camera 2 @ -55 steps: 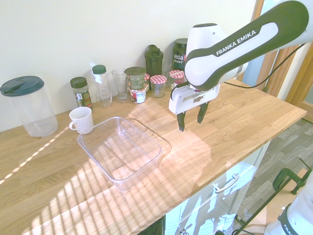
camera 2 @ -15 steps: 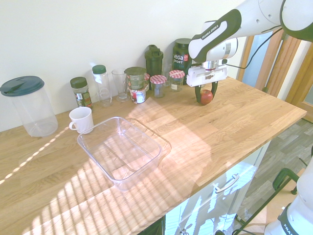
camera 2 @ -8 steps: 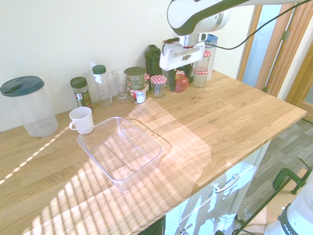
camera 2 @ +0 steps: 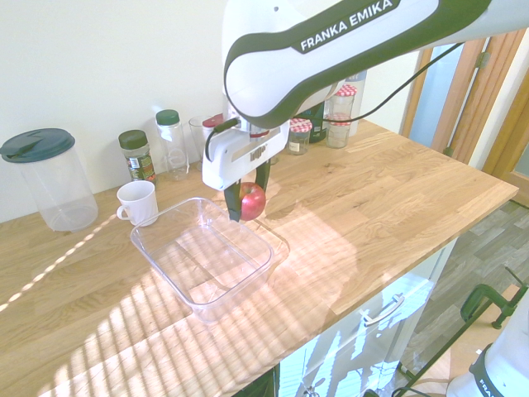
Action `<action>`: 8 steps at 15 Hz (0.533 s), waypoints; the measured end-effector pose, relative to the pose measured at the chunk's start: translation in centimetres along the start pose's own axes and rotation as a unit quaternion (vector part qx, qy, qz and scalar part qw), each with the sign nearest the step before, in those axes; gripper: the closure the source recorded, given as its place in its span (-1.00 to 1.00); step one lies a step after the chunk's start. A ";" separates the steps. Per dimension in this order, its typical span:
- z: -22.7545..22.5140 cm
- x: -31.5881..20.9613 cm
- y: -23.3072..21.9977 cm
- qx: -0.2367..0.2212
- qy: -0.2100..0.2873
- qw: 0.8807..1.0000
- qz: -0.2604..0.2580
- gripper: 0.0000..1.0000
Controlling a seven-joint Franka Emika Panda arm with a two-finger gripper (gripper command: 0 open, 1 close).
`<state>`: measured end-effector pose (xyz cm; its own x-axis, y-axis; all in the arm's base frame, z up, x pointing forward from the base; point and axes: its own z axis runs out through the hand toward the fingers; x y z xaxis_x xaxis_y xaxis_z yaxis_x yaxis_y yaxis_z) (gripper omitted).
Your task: Put the apple into the container
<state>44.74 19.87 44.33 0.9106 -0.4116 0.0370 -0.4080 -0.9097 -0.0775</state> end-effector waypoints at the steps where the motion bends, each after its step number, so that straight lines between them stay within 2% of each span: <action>1: 0.5 -0.6 -0.7 0.002 0.001 1.000 -0.005 1.00; 8: 5.6 -2.5 -4.7 0.017 -0.003 1.000 -0.025 1.00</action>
<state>44.76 25.47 39.06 0.9305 -0.3646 0.0356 -0.3590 -0.9268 -0.1100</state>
